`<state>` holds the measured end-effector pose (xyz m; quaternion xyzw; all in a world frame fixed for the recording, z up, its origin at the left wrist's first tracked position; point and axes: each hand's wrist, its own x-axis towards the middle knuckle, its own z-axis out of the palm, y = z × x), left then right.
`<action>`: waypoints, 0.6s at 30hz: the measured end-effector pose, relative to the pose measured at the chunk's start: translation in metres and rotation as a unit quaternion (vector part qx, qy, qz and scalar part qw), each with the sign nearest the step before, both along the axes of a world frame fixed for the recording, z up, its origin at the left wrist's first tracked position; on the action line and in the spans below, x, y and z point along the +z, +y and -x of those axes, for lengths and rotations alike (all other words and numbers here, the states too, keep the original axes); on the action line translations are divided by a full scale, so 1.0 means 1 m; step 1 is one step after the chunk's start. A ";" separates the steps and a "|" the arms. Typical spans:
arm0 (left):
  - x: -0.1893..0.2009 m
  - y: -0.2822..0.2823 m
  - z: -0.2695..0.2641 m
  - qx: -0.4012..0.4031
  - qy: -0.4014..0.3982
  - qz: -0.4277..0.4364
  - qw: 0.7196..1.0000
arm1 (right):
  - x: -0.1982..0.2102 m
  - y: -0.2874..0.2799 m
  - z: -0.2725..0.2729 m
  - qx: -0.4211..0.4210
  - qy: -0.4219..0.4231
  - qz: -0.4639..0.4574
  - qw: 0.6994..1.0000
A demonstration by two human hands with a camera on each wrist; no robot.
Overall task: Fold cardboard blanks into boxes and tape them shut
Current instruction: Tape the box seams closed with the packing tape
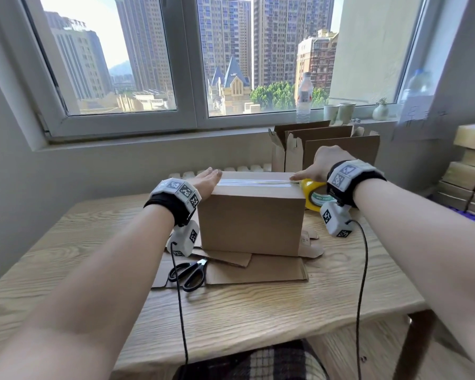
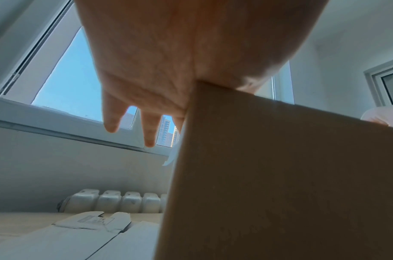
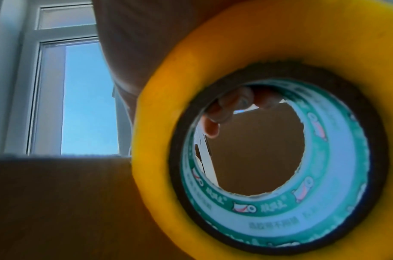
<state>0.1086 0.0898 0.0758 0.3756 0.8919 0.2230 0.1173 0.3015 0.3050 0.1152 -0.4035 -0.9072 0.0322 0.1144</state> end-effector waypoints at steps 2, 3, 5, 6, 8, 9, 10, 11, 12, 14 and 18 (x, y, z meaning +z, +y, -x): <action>0.000 0.007 0.002 0.025 0.033 0.047 0.998 | -0.002 0.003 0.000 0.003 0.006 0.008 1.000; -0.001 0.011 0.004 0.041 0.041 0.064 0.996 | -0.003 0.003 0.000 0.005 0.007 0.008 1.000; -0.001 0.019 0.008 0.064 0.063 0.070 0.993 | -0.002 0.001 0.001 0.008 0.008 0.001 1.000; -0.002 0.024 0.009 0.072 0.087 0.095 0.989 | -0.002 0.001 0.001 0.008 0.008 -0.001 1.000; -0.006 0.030 0.007 0.080 0.153 0.156 0.972 | -0.003 0.000 0.002 0.011 0.007 -0.001 1.000; -0.005 0.034 0.000 0.085 0.164 0.184 0.965 | -0.003 0.001 0.001 0.010 0.007 0.001 1.000; -0.003 0.039 -0.005 0.101 0.166 0.195 0.961 | -0.004 0.001 0.001 0.009 0.008 0.003 1.000; -0.003 0.042 -0.011 0.104 0.159 0.195 0.962 | -0.005 0.002 0.001 0.007 0.010 0.003 1.000; -0.005 0.048 -0.010 0.082 0.168 0.191 0.964 | -0.006 0.003 0.001 0.007 0.011 0.002 1.000; -0.001 0.057 -0.014 0.030 0.149 0.206 0.967 | -0.008 0.004 0.000 0.007 0.015 0.003 1.000; -0.012 0.081 0.002 0.065 0.155 0.254 0.952 | -0.009 0.004 0.002 0.006 0.014 -0.003 1.000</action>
